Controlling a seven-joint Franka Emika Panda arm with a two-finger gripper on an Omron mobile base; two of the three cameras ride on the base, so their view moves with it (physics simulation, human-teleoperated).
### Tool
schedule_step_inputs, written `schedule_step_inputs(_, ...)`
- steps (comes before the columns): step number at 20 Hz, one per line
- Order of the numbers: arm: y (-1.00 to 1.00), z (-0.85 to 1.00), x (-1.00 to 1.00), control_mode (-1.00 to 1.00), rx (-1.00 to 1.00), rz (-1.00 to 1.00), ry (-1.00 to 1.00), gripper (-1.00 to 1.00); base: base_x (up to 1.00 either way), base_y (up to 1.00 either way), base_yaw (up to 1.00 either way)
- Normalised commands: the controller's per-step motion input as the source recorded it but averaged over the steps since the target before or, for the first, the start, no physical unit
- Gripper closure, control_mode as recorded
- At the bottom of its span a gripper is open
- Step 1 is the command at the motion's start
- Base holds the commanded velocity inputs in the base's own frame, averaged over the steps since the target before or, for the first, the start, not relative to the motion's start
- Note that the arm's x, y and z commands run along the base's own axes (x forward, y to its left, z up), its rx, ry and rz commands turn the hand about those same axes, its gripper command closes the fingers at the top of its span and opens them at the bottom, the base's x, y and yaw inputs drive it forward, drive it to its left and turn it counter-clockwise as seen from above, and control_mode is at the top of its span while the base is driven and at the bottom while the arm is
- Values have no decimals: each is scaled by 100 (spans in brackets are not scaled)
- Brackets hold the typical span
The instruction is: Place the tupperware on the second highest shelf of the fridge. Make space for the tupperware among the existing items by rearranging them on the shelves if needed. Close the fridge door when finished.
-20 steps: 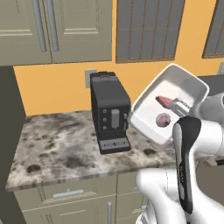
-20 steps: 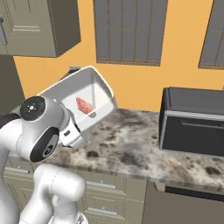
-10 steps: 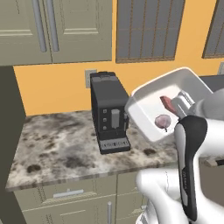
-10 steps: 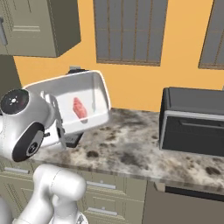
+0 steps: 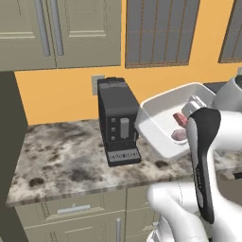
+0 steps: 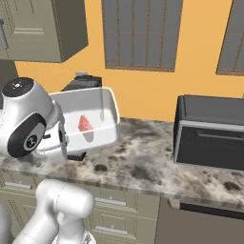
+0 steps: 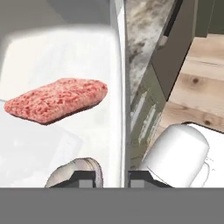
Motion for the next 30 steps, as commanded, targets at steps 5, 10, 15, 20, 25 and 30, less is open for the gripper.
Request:
schedule_step_inputs(5,11,0,-47,-100,0,2,-24,100,0,0,0)
schedule_step_inputs(10,0,0,0,-100,0,0,-4,100,0,0,0)
schedule_step_inputs(15,0,0,2,100,0,0,0,100,-15,-2,8)
schedule_step_inputs(20,0,0,0,100,0,0,0,100,-75,0,38)
schedule_step_inputs(25,0,0,0,100,0,0,0,100,-100,12,55)
schedule_step_inputs(30,0,0,0,100,0,0,0,100,-48,63,76)
